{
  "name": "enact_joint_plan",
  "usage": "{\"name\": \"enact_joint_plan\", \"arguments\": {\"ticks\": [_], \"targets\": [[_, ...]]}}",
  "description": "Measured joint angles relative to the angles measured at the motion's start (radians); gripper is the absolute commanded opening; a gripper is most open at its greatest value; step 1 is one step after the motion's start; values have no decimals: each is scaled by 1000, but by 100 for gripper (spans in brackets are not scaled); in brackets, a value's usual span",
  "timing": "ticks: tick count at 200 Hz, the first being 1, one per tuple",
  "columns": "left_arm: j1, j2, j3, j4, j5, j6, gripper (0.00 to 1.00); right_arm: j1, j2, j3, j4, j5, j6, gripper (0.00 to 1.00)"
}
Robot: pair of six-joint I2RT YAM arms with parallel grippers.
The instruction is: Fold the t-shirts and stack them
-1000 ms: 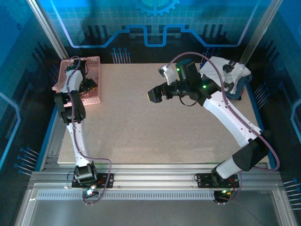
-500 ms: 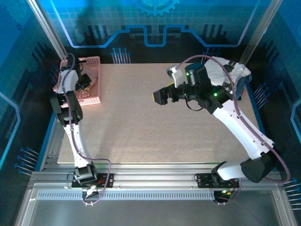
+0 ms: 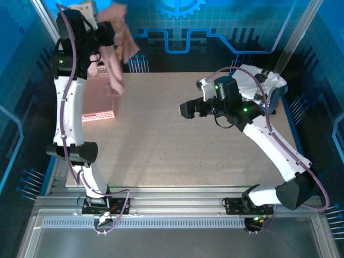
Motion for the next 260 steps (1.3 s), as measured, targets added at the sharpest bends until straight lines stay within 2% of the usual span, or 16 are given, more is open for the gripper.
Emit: {"name": "enact_joint_plan", "arguments": {"ticks": [29, 54, 75, 100, 103, 108, 126, 130, 150, 175, 199, 234, 260], "targets": [[-100, -18, 45, 82, 117, -83, 0, -59, -5, -15, 23, 33, 25, 100], [-162, 7, 36, 109, 167, -150, 0, -106, -43, -62, 37, 62, 43, 100], [-203, 14, -59, 134, 199, -207, 0, -150, -92, -109, 43, 74, 55, 100], [-237, 15, -286, 207, 216, -288, 0, -188, -131, -171, 55, 85, 66, 100], [-240, 15, -320, 218, 217, -296, 5, -192, -132, -179, 55, 87, 66, 100], [-243, 15, -391, 252, 219, -314, 20, -196, -132, -193, 56, 90, 67, 100], [-243, 31, -650, 352, 223, -394, 92, -203, -113, -233, 59, 96, 74, 100], [-241, 38, -696, 369, 223, -411, 98, -204, -105, -241, 59, 97, 75, 100], [-199, 124, -883, 415, 219, -491, 99, -204, -45, -267, 59, 97, 85, 100], [-119, 165, -996, 355, 174, -513, 99, -191, 38, -269, 47, 112, 87, 100], [-72, 98, -1011, 321, 150, -492, 99, -155, 76, -269, 32, 123, 88, 100], [-75, -68, -1109, 319, 147, -459, 99, -140, 146, -269, 51, 122, 101, 100], [-41, -76, -1186, 321, 146, -456, 98, -140, 246, -237, 68, 121, 111, 98]]}}
